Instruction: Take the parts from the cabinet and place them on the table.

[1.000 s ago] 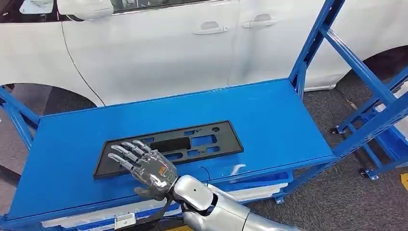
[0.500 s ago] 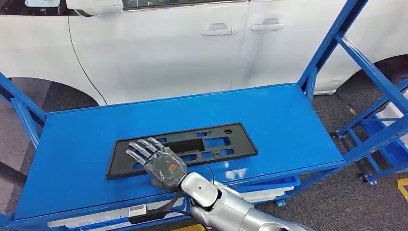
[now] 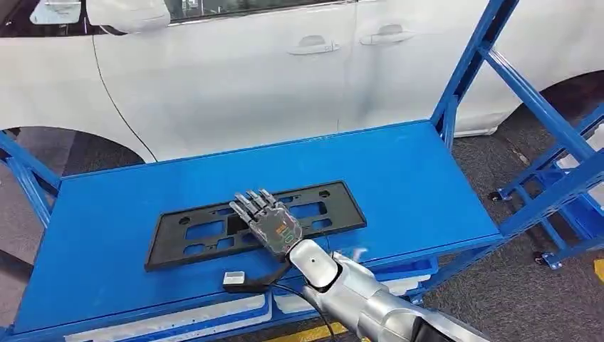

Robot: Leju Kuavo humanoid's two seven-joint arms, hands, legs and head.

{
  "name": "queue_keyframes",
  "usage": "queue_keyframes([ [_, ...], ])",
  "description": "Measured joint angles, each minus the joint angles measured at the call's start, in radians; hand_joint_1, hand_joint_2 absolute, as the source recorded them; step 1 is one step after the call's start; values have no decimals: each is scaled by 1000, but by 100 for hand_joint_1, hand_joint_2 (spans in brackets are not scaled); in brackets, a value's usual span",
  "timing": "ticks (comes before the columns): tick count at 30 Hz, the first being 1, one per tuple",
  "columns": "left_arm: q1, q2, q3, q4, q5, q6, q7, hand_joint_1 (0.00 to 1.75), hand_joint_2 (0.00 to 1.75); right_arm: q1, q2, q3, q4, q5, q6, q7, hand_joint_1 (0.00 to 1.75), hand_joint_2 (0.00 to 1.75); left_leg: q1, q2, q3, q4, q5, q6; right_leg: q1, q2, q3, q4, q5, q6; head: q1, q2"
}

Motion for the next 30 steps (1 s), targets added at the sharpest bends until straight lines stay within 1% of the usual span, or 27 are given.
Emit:
queue_keyframes([
  [1, -1, 3, 0, 0, 0, -1, -2, 0, 0, -5, 0, -4, 6, 5, 2, 12, 0, 175, 2, 1, 45, -92, 48, -1, -2, 1, 1, 6, -4, 4, 0, 0],
  [2, -1, 4, 0, 0, 0, -2, -3, 0, 0, -12, -3, -11, 13, 12, 2, 27, 0, 175, 6, 2, 92, -188, 87, -2, -2, 1, 1, 14, -9, 10, 0, 0],
  [3, -4, 4, 0, 0, 0, -5, -4, 0, 0, -19, -7, -18, 19, 18, 1, 37, 0, 175, 1, -1, 103, -212, 67, 3, 5, 1, -4, 21, -14, 18, -2, 0],
  [4, -4, 4, 0, 0, -1, -6, -5, 0, 0, -25, -13, -26, 25, 19, -3, 42, 0, 175, 1, -5, 103, -214, 74, 16, 6, 2, -7, 24, -14, 22, 0, 0],
  [6, -1, 5, 0, 0, -3, -7, -5, 0, 0, -32, -20, -35, 33, 20, -6, 43, 0, 175, -3, -5, 99, -212, 74, 27, 3, 3, -6, 20, -10, 31, 1, 0],
  [7, 0, 5, 0, 0, -3, -8, -5, 0, 0, -33, -24, -38, 36, 20, -6, 43, 3, 175, -3, -5, 100, -216, 78, 35, 1, 3, -6, 20, -9, 37, 0, 0],
  [8, -1, 5, 0, 0, -3, -9, -5, 0, 0, -35, -26, -43, 39, 20, -6, 46, 126, 175, 1, -2, 103, -222, 83, 43, -1, 3, -7, 28, -17, 43, 1, 0],
  [9, -2, 5, 0, 0, -3, -9, -6, 0, 0, -37, -29, -48, 41, 20, -4, 50, 166, 175, 1, -2, 102, -224, 85, 47, -1, 1, -23, 65, -47, 48, 7, 0],
  [10, -3, 6, 0, 0, -3, -9, -7, 0, 0, -38, -32, -53, 45, 21, 0, 57, 175, 175, 1, 0, 98, -224, 86, 51, -3, 1, -59, 139, -90, 53, 8, 0],
  [11, -3, 5, 0, 0, -3, -9, -7, 0, 0, -36, -37, -58, 50, 22, 3, 59, 175, 175, 0, 0, 95, -223, 87, 52, -3, 1, -99, 225, -130, 56, 7, 0],
  [12, -2, 5, 0, 0, -3, -9, -8, 0, 0, -34, -41, -63, 52, 22, 7, 59, 175, 175, -1, 0, 92, -223, 88, 53, -3, 1, -138, 305, -161, 58, 9, 0],
  [13, -1, 5, 0, 0, -5, -10, -8, 0, 0, -32, -48, -72, 53, 18, 11, 54, 175, 175, -3, 0, 90, -223, 89, 54, -3, 1, -163, 355, -172, 58, 8, 0],
  [14, 1, 5, 0, 0, -6, -10, -9, 0, 0, -30, -54, -84, 54, 11, 12, 49, 175, 175, -4, 0, 91, -223, 89, 54, -3, 1, -160, 347, -152, 55, 8, 0],
  [15, 1, 5, 0, 0, -8, -11, -11, 0, 0, -28, -60, -96, 54, 1, 15, 31, 175, 175, -5, -2, 92, -223, 89, 54, -2, 1, -128, 287, -113, 50, 8, 0],
  [16, 1, 5, 0, 0, -10, -12, -13, 0, 0, -25, -63, -108, 53, -7, 17, 17, 175, 175, -7, -3, 94, -223, 89, 54, 0, 1, -81, 193, -68, 42, 9, 0],
  [17, 1, 5, 0, 0, -14, -13, -15, 0, 0, -23, -67, -122, 49, -12, 19, 7, 175, 175, -8, -3, 96, -223, 90, 54, 6, 1, -25, 85, -26, 30, 10, 0],
  [18, 1, 2, 0, 0, -15, -15, -17, 0, 0, -22, -70, -130, 45, -14, 20, 0, 175, 175, -7, -3, 95, -223, 90, 53, 11, 1, 3, 17, -23, 17, 8, 0],
  [19, -1, 1, 0, 0, -15, -15, -19, 0, 0, -18, -72, -137, 41, -16, 22, -2, 175, 175, -11, -4, 92, -223, 90, 45, 13, -4, 4, 13, -17, 19, 4, 0],
  [20, -1, 1, 0, 0, -15, -15, -19, 0, 0, -15, -74, -141, 38, -18, 28, -7, 175, 175, -9, -2, 91, -223, 91, 39, 16, -3, 1, 15, -17, 19, 9, 0],
  [22, 0, 1, 0, 0, -17, -16, -20, 0, 0, -7, -77, -151, 24, -27, 34, -22, 175, 175, -8, -1, 95, -232, 95, 28, 17, -2, 1, 11, -14, 13, 9, 0],
  [23, -1, 2, 0, 0, -17, -17, -21, 0, 0, -2, -78, -158, 16, -34, 36, -30, 175, 175, -12, 0, 93, -226, 91, 24, 1, -4, 10, -8, -2, 6, 8, 0],
  [24, 0, 3, 0, 0, -17, -18, -23, 0, 0, 1, -79, -162, 8, -41, 40, -38, 175, 175, -11, 1, 85, -204, 72, 21, 3, -5, 15, -15, 1, 3, 8, 0],
  [25, 0, 3, 0, 0, -17, -18, -27, 0, 0, 4, -80, -166, -3, -49, 49, -46, 175, 175, -10, 0, 61, -149, 35, 20, 2, -6, 14, -15, 1, -1, 7, 0],
  [27, 1, 2, 0, 0, -17, -21, -32, 0, 0, 16, -82, -174, -26, -63, 58, -60, 175, 175, -8, 0, -18, 23, -47, 13, 4, -7, 13, -13, 0, -3, 8, 0],
  [28, 2, 2, 0, 0, -16, -21, -34, 0, 0, 21, -84, -176, -35, -69, 64, -64, 175, 175, -7, 0, -47, 85, -63, 10, 5, -7, 13, -12, -1, -3, 7, 0],
  [29, 3, 3, 0, 0, -16, -22, -37, 0, 0, 27, -85, -178, -45, -75, 69, -71, 175, 175, -6, 0, -54, 93, -50, 9, 5, -6, 13, -11, -3, -3, 8, 0],
  [30, 3, 3, 0, 0, -16, -22, -37, 0, 0, 31, -86, -179, -53, -76, 69, -71, 175, 175, -5, 0, -33, 47, -15, 8, 4, -4, 14, -7, -6, 0, 7, 0],
])
